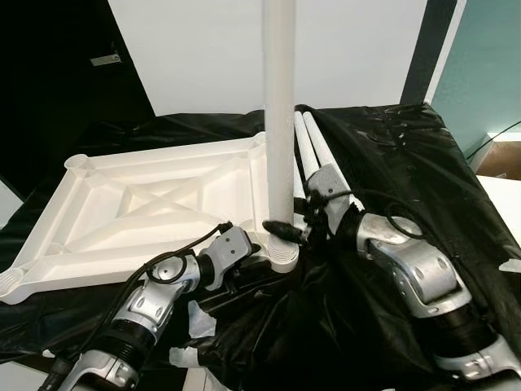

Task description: Building children table

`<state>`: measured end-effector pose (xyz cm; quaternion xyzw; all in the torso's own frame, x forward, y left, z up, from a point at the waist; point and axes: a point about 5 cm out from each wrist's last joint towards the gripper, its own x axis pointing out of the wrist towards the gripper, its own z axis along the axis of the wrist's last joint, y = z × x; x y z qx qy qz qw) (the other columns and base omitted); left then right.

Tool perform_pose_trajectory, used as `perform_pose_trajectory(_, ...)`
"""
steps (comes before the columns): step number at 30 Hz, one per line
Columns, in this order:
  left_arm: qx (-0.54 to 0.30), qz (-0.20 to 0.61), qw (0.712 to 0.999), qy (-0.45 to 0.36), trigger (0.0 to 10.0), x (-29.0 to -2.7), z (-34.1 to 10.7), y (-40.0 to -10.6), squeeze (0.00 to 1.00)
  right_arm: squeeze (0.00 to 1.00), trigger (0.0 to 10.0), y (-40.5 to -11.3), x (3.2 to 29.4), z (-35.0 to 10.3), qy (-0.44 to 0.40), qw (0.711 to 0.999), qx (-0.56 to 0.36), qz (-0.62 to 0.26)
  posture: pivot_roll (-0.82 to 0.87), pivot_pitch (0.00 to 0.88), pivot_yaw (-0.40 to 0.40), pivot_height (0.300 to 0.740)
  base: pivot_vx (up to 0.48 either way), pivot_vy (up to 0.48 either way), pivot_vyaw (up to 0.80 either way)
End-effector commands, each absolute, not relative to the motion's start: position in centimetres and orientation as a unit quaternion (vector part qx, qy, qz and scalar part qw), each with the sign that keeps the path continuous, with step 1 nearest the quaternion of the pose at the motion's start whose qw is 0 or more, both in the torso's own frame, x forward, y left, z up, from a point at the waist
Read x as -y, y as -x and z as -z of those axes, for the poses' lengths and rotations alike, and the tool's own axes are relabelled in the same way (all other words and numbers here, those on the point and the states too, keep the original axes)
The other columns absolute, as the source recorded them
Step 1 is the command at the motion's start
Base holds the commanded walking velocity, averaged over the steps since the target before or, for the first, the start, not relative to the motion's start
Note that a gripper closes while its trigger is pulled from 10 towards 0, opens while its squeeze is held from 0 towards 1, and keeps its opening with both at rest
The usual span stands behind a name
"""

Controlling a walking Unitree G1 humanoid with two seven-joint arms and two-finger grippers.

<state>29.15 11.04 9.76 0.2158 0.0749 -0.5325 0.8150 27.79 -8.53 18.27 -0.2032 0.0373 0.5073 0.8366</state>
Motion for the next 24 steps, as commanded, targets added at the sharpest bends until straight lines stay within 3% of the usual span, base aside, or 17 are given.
perform_pose_trajectory(1,-0.092,0.552,0.801,-0.214,10.0,-10.6,-8.9,-28.5,0.0,0.0,10.0,-27.3,9.5,-14.9,0.229,0.82,-0.119,-0.511,0.0,0.0,0.081,0.74,0.0,0.0,0.0)
perform_pose_trajectory(4,-0.091,0.552,0.801,-0.215,10.0,-10.6,-8.9,-28.5,0.0,0.0,10.0,-27.2,9.7,-15.1,0.261,0.804,-0.104,-0.524,0.0,0.0,0.083,0.74,0.0,0.0,0.0)
perform_pose_trajectory(9,-0.091,0.552,0.801,-0.215,10.0,-10.7,-8.9,-28.5,0.0,0.0,10.0,-27.1,9.7,-14.9,0.261,0.805,-0.106,-0.522,0.0,0.0,0.084,0.74,0.0,0.0,0.0)
perform_pose_trajectory(12,-0.092,0.552,0.8,-0.216,10.0,-10.9,-8.9,-28.4,0.0,0.0,10.0,-27.3,9.7,-14.5,0.236,0.82,-0.127,-0.505,0.0,0.0,0.085,0.74,0.0,0.0,0.0)
perform_pose_trajectory(15,-0.093,0.552,0.799,-0.217,10.0,-10.9,-8.9,-28.5,0.0,0.0,10.0,-27.8,9.4,-13.9,0.157,0.855,-0.169,-0.464,0.0,0.0,0.087,0.74,0.0,0.0,0.0)
perform_pose_trajectory(24,-0.094,0.553,0.798,-0.218,10.0,-10.8,-8.8,-28.6,0.0,0.0,10.0,-27.9,9.2,-14.2,0.095,0.865,-0.201,-0.449,0.0,0.0,0.089,0.74,0.0,0.0,0.0)
